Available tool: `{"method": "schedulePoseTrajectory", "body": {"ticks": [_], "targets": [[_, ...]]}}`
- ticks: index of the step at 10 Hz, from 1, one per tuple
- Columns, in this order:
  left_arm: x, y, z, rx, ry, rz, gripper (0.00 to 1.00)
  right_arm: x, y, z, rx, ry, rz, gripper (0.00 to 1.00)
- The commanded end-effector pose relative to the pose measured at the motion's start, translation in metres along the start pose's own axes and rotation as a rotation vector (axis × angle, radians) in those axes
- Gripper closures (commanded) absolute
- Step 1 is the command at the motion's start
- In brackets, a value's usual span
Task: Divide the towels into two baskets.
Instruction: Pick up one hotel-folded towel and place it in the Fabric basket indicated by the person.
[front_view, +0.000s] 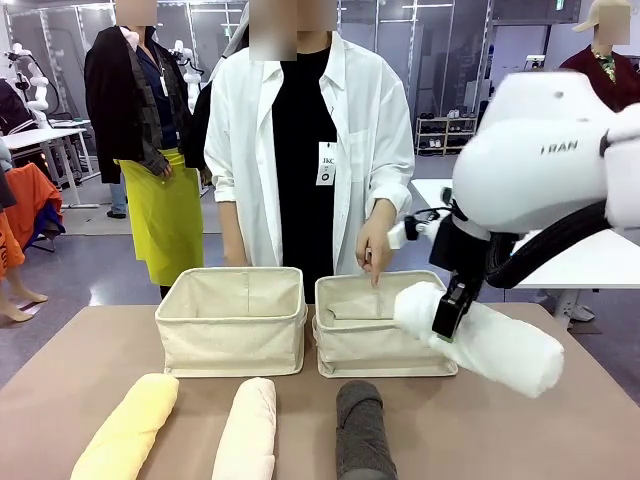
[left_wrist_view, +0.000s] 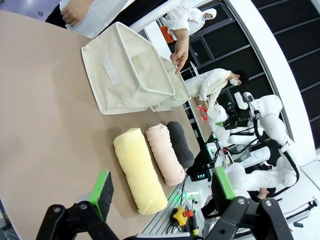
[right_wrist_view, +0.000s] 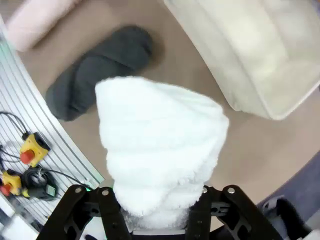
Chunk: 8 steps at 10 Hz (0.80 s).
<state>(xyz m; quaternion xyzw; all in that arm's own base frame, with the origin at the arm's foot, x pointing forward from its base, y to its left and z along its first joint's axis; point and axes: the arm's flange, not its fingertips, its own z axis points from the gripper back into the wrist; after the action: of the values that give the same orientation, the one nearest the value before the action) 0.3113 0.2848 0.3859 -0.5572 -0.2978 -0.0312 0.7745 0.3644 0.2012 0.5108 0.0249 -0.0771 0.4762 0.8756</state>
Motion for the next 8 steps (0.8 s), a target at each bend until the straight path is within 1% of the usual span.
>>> {"method": "schedulePoseTrajectory", "body": {"ticks": [1,2,3,4,5,8], "targets": [[-0.002,-0.001,0.004,0.001,0.004,-0.002,0.0,0.006,0.015,0.004,0.021,0.013,0.507,0.76],[-0.002,-0.001,0.004,0.001,0.004,-0.002,0.0,0.007,0.031,0.005,-0.027,0.042,0.604,0.76],[-0.002,-0.001,0.004,0.001,0.004,-0.002,0.0,0.002,0.039,0.003,-0.072,0.034,0.62,0.76],[-0.002,-0.001,0.004,0.001,0.004,-0.002,0.0,-0.01,0.04,0.001,-0.098,-0.038,0.545,0.76],[-0.002,-0.001,0.004,0.001,0.004,-0.002,0.0,0.016,0.045,0.002,-0.005,0.054,0.491,0.76],[-0.002,-0.001,0.004,0.001,0.004,-0.002,0.0,0.016,0.045,0.002,-0.005,0.054,0.491,0.76]]}}
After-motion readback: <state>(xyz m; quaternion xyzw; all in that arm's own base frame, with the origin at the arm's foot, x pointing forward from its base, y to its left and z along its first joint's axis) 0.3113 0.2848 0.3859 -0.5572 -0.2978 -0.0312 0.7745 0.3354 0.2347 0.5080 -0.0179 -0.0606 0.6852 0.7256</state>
